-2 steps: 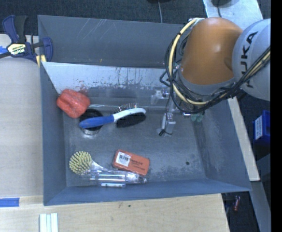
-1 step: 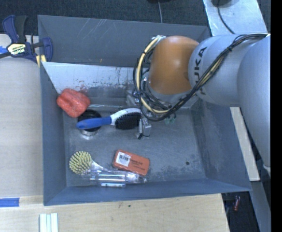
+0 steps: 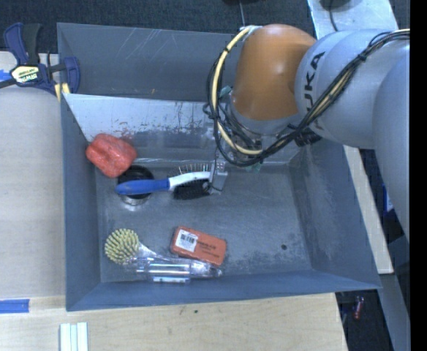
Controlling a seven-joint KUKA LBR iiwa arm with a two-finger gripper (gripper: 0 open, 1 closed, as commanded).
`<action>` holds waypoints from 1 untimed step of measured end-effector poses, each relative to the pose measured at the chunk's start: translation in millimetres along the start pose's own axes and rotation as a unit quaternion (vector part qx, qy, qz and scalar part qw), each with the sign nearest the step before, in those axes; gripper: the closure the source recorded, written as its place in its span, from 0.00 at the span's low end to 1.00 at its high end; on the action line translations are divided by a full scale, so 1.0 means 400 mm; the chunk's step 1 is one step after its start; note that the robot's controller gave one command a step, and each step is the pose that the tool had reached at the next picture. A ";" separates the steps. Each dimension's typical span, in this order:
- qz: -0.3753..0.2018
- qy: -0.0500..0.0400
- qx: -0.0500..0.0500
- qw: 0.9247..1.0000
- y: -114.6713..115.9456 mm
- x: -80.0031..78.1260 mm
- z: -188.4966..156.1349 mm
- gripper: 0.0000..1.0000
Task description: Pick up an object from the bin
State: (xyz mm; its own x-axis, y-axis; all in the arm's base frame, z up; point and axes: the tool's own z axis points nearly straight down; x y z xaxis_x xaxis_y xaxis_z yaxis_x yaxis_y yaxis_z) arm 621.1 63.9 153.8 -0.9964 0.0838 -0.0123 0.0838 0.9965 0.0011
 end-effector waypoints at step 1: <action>-0.221 0.001 -0.001 0.975 0.060 0.031 0.134 0.00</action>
Offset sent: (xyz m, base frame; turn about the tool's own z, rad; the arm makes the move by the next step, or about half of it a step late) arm -0.0017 0.0164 -0.0838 -0.1624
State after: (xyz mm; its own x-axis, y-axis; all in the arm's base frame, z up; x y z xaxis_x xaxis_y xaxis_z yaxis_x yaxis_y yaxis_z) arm 611.5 89.0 100.1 -0.9352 -0.3539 -0.0106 -0.3539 0.9353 -0.0020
